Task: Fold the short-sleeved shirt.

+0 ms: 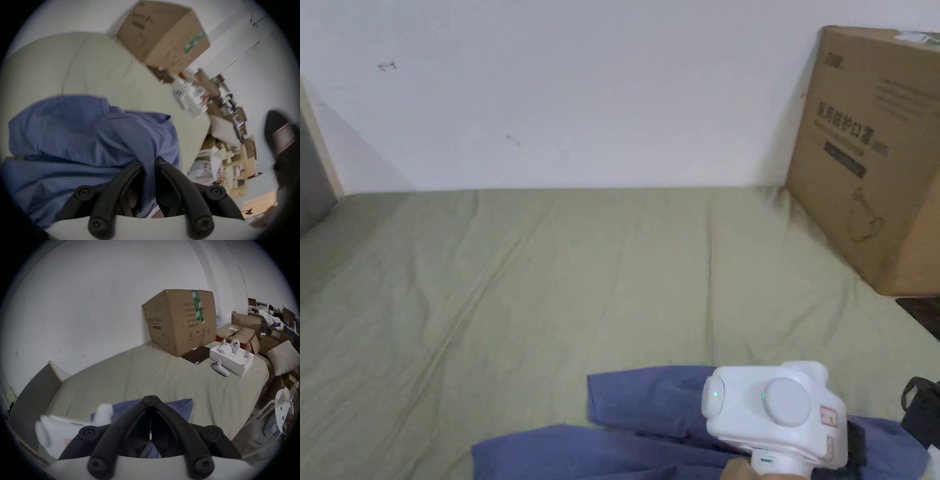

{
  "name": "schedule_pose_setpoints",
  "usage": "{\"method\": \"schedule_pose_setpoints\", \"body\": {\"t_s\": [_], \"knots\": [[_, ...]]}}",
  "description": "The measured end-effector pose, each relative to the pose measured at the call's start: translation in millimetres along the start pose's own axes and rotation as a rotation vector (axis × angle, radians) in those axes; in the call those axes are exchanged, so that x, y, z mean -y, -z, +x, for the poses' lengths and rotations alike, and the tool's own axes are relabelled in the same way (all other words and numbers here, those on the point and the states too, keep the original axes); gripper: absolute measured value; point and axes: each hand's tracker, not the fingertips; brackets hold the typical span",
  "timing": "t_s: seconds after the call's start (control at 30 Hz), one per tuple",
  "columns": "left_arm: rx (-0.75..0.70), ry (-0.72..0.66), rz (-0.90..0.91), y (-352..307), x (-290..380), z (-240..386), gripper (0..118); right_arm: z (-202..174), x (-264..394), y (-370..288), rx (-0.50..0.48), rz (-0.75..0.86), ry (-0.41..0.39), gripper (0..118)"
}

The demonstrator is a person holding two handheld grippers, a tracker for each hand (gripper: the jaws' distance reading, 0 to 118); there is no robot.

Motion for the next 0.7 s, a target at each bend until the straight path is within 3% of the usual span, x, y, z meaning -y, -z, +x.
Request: {"method": "schedule_pose_setpoints", "body": {"t_s": [0.07,0.1,0.13,0.17,0.3,0.37,0.4,0.47,0.5,0.6,0.7], "knots": [[-0.030,-0.065,-0.046,24,15,-13,24,13,3,1,0.016,-0.019,0.009,0],[-0.035,-0.092,-0.062,24,18,-19,44,20,4,5,0.021,-0.026,0.007,0],[-0.043,-0.103,-0.071,23,20,-24,80,24,6,6,0.030,-0.033,0.004,0],[-0.050,-0.110,-0.064,18,20,-28,103,25,7,8,0.046,-0.042,0.002,0],[-0.129,-0.005,0.045,-29,13,-32,115,22,8,17,0.037,-0.063,0.027,0],[-0.162,0.011,0.092,-58,10,-40,104,17,8,23,0.020,-0.065,0.017,0],[-0.168,-0.009,0.100,-74,9,-47,90,11,9,24,0.011,-0.070,0.001,0],[-0.213,-0.062,0.151,-93,17,-69,25,-1,13,26,-0.009,-0.079,-0.025,0],[-0.256,-0.086,0.144,-98,24,-81,6,-6,15,28,-0.026,-0.087,-0.033,0],[-0.400,-0.142,0.119,-105,57,-118,0,-22,28,30,-0.069,-0.120,-0.062,0],[-0.387,-0.241,0.088,-122,87,-152,0,-35,39,40,-0.113,-0.177,-0.098,0]]}}
